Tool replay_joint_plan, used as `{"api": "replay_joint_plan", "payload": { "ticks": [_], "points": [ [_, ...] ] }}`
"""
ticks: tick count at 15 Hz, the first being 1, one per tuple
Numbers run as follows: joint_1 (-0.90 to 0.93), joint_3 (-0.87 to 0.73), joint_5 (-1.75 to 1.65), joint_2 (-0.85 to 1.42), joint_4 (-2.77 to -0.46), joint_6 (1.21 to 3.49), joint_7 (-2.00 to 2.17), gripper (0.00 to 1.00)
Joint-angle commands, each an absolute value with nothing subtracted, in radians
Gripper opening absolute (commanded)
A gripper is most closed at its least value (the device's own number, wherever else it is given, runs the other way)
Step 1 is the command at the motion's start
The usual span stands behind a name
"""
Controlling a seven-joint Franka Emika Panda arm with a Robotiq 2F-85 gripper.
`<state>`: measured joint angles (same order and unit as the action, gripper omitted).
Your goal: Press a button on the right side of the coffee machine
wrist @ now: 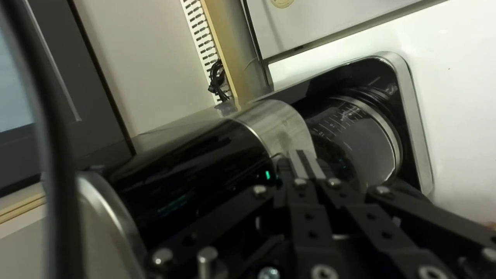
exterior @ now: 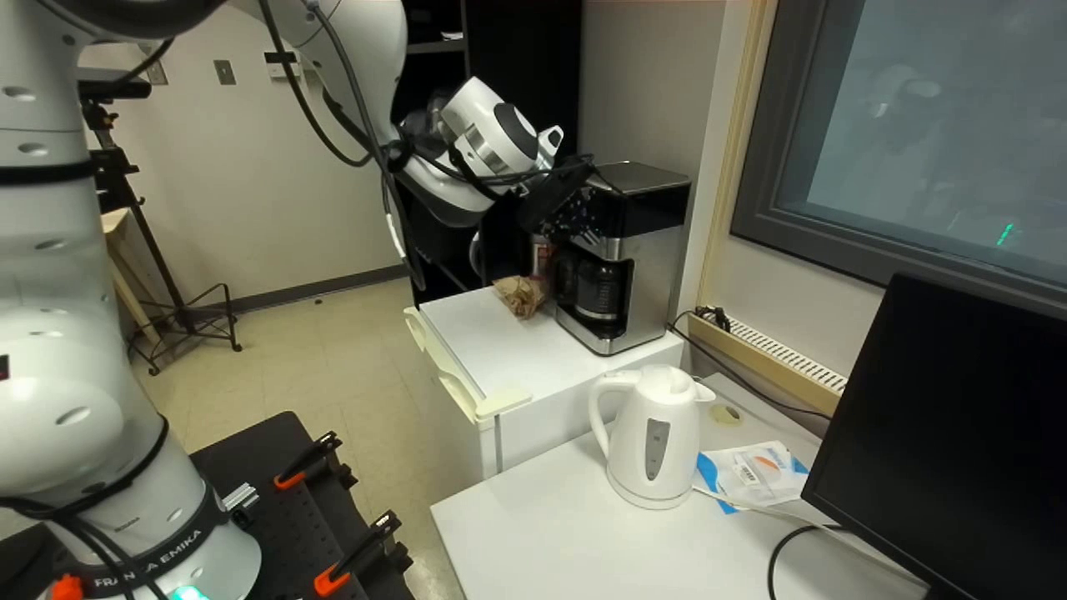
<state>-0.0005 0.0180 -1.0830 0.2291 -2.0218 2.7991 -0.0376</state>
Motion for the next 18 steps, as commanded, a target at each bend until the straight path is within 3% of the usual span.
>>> {"api": "replay_joint_plan", "payload": {
  "ticks": [1,7,18],
  "points": [
    [-0.003,0.012,-1.100,0.273,-1.973,2.834,-0.026,0.00],
    [-0.008,0.017,-1.084,0.276,-1.976,2.832,-0.043,0.00],
    [0.006,0.051,-1.108,0.122,-2.200,2.853,-0.114,0.00]
  ]
}}
